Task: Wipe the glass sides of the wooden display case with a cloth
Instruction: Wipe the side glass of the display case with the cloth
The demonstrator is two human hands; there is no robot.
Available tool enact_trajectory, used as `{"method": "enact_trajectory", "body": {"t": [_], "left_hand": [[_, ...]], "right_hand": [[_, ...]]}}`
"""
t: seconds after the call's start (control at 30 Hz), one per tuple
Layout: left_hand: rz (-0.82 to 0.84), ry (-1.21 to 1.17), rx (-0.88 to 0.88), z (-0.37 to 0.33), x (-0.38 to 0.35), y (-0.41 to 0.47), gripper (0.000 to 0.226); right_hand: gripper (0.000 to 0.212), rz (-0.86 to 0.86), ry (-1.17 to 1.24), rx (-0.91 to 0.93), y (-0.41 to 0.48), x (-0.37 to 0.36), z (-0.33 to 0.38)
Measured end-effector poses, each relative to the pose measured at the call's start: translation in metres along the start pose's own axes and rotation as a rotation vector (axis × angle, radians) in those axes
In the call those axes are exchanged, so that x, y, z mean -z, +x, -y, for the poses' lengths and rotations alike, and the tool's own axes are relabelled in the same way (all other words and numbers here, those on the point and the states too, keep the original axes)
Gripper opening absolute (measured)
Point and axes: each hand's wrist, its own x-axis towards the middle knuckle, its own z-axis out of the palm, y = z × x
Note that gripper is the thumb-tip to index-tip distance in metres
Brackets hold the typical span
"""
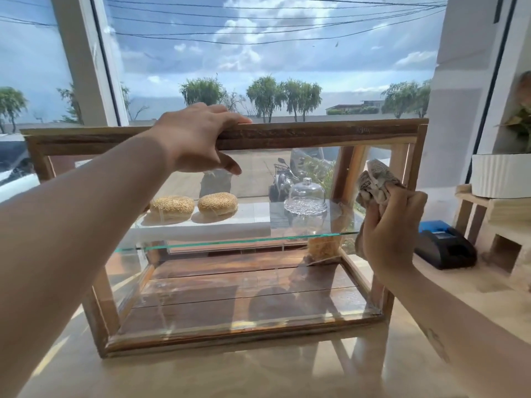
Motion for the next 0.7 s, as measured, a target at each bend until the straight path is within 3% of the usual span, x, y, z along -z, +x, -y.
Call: {"method": "enact_trajectory", "body": {"t": [0.07,0.23,0.33,0.43,0.7], "left_hand": [[0.006,-0.005,0.007,-0.001,0.0,0.0,0.083],[0.008,-0.014,0.004,-0.002,0.001,0.0,0.083],[-0.003,-0.007,0.002,-0.001,0.001,0.0,0.08],[0.005,-0.018,0.005,-0.001,0.002,0.0,0.078],[0.023,-0.035,0.02,-0.004,0.004,-0.003,0.084]], "right_hand": [[0.032,-0.001,0.05,0.022,0.0,-0.006,0.013],[0.023,0.064,0.192,0.347,-0.012,-0.033,0.084],[0.026,0.074,0.203,0.399,-0.025,-0.048,0.119],[0.024,0.093,0.148,0.441,-0.028,-0.049,0.12],[0.013,0.194,0.03,0.807,-0.012,-0.037,0.08]]}}
